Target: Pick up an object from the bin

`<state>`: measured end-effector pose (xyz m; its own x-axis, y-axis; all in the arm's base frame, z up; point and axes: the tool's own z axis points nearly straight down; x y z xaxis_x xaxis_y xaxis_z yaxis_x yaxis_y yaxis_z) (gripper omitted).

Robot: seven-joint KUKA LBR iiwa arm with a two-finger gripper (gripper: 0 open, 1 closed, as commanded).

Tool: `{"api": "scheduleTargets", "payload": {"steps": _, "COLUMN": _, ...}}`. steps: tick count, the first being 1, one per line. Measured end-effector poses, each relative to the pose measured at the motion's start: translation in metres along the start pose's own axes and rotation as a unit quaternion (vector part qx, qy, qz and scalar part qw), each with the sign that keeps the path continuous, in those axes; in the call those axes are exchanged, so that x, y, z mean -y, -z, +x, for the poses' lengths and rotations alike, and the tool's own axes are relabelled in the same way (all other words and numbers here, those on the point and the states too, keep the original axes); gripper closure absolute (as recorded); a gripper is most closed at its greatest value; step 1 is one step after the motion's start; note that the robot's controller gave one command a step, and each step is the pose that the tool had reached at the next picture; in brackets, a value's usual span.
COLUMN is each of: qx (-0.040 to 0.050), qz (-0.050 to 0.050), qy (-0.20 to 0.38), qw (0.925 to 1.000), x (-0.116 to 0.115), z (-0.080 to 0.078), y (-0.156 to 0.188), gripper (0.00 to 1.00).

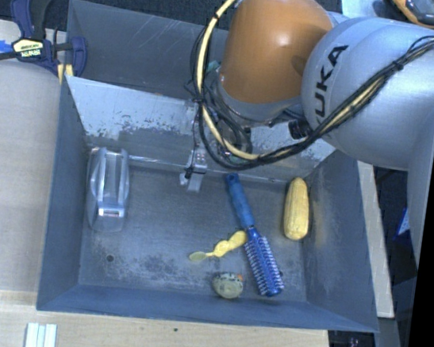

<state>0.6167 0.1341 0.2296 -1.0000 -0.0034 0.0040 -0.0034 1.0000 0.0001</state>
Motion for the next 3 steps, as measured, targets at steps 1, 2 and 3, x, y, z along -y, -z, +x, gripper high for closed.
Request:
{"api": "scheduleTargets", "payload": {"steps": 1, "qx": 0.0036, "qz": -0.001, "qy": 0.0, "qw": 1.0, "x": 0.002, "z": -0.001, "y": 0.005, "gripper": 0.0}}
{"api": "scheduleTargets", "payload": {"steps": 2, "qx": 0.0035, "qz": 0.0, "qy": 0.064, "qw": 0.998, "x": 0.074, "z": 0.015, "y": -0.015, "gripper": 0.0}}
{"api": "scheduleTargets", "payload": {"steps": 3, "qx": 0.0047, "qz": -0.001, "qy": -0.032, "qw": 0.9995, "x": 0.103, "z": -0.001, "y": -0.033, "gripper": 0.0}}
